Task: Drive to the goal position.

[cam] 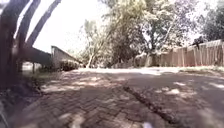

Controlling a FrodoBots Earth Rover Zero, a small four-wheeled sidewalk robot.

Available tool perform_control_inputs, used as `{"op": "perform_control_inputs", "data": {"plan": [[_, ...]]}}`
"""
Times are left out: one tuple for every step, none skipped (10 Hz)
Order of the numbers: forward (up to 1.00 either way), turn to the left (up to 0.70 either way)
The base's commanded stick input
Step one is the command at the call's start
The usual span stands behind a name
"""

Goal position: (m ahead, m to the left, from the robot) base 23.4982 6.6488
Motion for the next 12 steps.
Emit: {"op": "perform_control_inputs", "data": {"plan": [[0.7,0.0],[0.7,0.05],[0.7,0.22],[0.7,0.31],[0.7,0.15],[0.7,0.0],[0.7,0.0],[0.7,0.0],[0.7,0.0],[0.7,0.0],[0.7,0.0],[0.7,0.0]]}}
